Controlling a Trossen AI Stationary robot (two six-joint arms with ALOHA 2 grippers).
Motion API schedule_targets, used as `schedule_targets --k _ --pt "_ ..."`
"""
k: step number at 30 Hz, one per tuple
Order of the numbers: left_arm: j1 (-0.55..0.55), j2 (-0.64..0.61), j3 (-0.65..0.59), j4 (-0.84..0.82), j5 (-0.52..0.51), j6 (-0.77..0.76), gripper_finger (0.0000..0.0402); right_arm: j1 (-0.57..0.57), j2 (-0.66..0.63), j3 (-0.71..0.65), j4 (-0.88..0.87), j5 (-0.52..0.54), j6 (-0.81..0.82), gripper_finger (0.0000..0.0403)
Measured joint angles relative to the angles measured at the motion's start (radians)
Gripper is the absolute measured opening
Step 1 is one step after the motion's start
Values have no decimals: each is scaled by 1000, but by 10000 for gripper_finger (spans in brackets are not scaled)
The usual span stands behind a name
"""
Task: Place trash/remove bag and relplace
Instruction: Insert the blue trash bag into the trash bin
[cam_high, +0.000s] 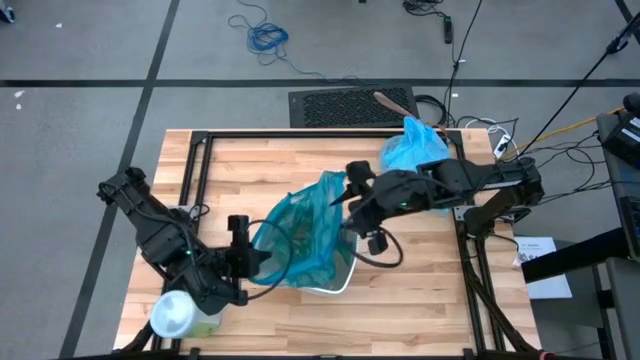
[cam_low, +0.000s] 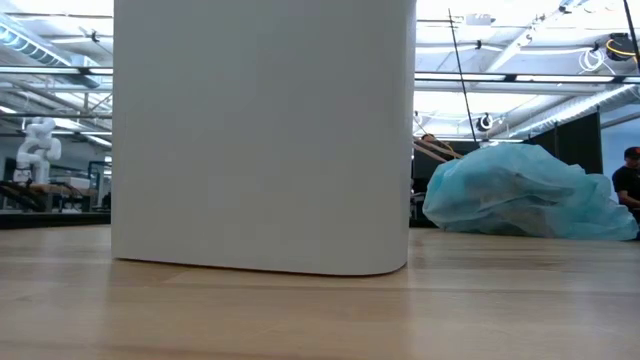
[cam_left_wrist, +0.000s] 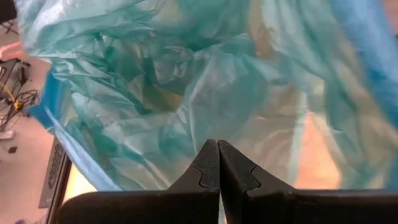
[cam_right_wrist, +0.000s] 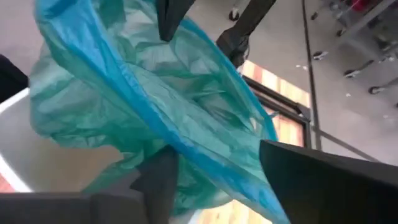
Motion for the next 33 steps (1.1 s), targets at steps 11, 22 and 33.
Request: schedule_targets --k 11,22,33 --pt "56 0 0 -10 -2 -2 1 81 34 -1 21 -93 1 15" --pt "60 0 2 57 -100 59 1 232 57 -1 -35 98 39 2" --pt "63 0 73 349 0 410 1 231 58 -1 -45 116 52 0"
